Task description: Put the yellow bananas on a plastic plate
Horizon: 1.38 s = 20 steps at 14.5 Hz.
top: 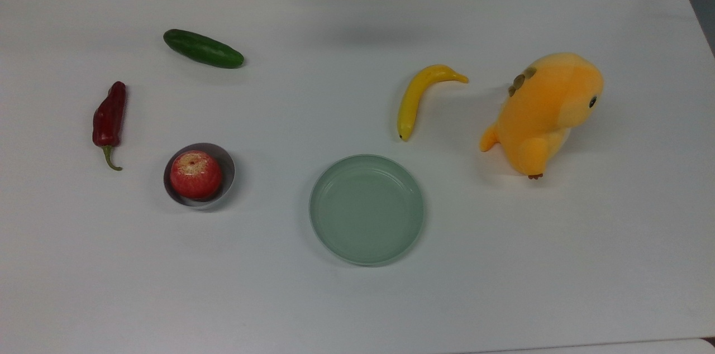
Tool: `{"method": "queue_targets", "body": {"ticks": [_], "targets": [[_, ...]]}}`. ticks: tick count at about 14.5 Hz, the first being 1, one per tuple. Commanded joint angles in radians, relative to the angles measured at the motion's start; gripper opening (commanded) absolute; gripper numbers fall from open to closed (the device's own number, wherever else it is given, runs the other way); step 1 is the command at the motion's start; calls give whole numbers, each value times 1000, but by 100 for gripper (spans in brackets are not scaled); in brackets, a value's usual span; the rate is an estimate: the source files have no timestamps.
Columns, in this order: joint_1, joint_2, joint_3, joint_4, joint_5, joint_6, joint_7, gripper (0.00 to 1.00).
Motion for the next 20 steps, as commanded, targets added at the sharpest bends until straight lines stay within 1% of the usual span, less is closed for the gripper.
{"method": "queue_targets", "body": {"ticks": [1, 7, 10, 14, 15, 17, 18, 20], "targets": [[10, -8, -17, -3, 14, 15, -18, 100], [10, -8, -20, -3, 14, 16, -18, 100], [11, -10, -37, -3, 18, 13, -27, 100], [10, -2, -36, -17, 12, 3, -36, 100], [14, -1, -36, -29, 12, 3, -35, 100], [54, 8, -34, -52, 14, 1, -18, 100], [62, 16, -26, -55, 15, -2, -10, 100], [91, 22, -22, -83, 15, 6, 63, 100]]}}
